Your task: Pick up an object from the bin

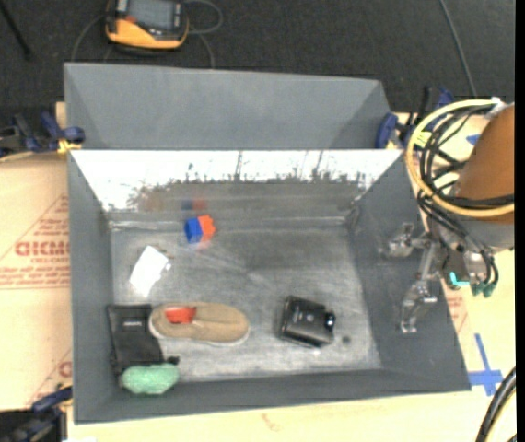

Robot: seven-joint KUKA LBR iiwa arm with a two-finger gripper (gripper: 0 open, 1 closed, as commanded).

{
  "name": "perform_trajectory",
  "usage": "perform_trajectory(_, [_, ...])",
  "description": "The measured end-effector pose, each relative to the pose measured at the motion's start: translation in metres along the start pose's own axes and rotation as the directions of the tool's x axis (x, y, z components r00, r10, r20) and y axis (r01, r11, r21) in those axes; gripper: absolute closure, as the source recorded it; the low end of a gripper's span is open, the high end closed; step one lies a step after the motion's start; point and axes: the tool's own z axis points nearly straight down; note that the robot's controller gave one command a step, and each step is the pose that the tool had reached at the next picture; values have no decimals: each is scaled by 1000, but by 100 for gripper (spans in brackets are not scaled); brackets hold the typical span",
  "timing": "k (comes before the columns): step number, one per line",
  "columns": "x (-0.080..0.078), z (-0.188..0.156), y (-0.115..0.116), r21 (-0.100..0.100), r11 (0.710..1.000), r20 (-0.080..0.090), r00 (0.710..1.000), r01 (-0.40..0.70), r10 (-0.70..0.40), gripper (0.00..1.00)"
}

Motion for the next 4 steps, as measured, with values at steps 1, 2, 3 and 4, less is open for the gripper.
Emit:
perform_trajectory(1, [-2,-4,1,2,1000,8,1000,4,-4,0])
perform_trajectory(2, [21,137,2,-1,940,1,940,342,-342,100])
perform_trajectory(3, [19,134,1,3,939,6,939,344,-344,0])
perform_trajectory(4, [19,134,1,3,938,6,938,346,-346,0])
